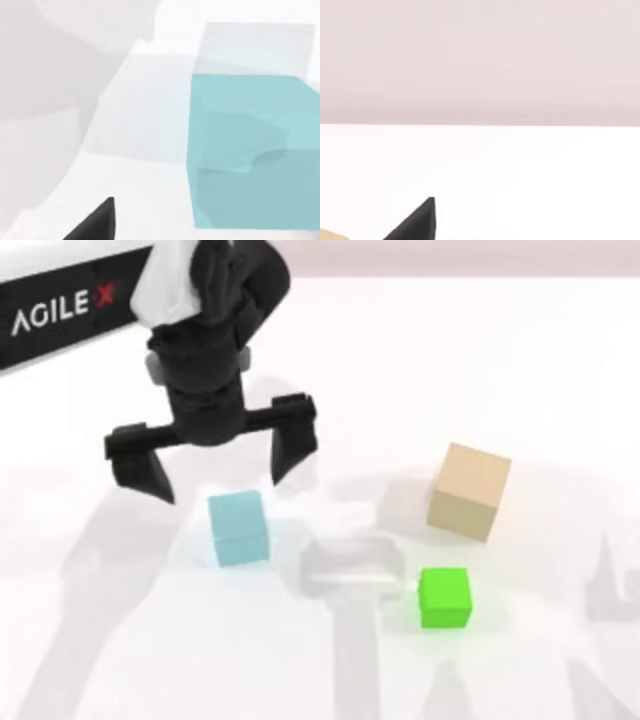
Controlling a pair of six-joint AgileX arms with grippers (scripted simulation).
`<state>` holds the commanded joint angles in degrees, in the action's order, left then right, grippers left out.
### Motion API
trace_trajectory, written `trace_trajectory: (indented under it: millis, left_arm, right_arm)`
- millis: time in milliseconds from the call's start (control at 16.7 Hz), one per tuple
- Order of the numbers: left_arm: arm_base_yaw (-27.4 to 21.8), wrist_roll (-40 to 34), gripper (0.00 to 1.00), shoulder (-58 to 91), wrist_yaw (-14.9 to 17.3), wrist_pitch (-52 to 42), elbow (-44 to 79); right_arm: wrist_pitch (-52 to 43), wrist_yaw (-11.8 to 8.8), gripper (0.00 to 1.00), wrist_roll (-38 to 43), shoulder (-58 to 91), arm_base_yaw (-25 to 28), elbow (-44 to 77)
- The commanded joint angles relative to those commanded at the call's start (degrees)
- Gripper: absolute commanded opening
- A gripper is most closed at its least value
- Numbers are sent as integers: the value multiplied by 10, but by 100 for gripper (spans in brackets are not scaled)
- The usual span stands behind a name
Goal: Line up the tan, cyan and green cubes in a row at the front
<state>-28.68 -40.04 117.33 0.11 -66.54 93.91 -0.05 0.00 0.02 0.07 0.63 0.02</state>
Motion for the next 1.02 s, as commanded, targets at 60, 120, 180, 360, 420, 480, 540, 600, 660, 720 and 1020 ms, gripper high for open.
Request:
trace_trajectory:
  millis: [60,120,180,360,420,480,540,600,660,720,1020]
  left_arm:
    - [0,0,100,1,0,0,1]
    - [0,0,100,1,0,0,1]
    - [0,0,100,1,0,0,1]
    - [3,1,100,0,0,3,-2]
    - [2,1,100,3,0,10,-8]
    - [2,2,100,8,0,24,-18]
    - [2,2,100,14,0,42,-30]
    - [2,2,100,22,0,65,-44]
    - [2,2,100,31,0,91,-59]
    - [2,2,100,40,0,116,-74]
    - [1,2,100,65,0,180,-115]
  right_arm:
    - [1,0,100,0,-1,-1,0]
    - [1,0,100,0,-1,-1,0]
    - [1,0,100,0,-1,-1,0]
    - [1,0,100,0,-1,-1,0]
    - [1,0,100,0,-1,-1,0]
    - [1,0,100,0,-1,-1,0]
    - [1,0,100,0,-1,-1,0]
    - [1,0,100,0,-1,-1,0]
    - [1,0,100,0,-1,-1,0]
    - [1,0,100,0,-1,-1,0]
    - [1,0,100,0,-1,-1,0]
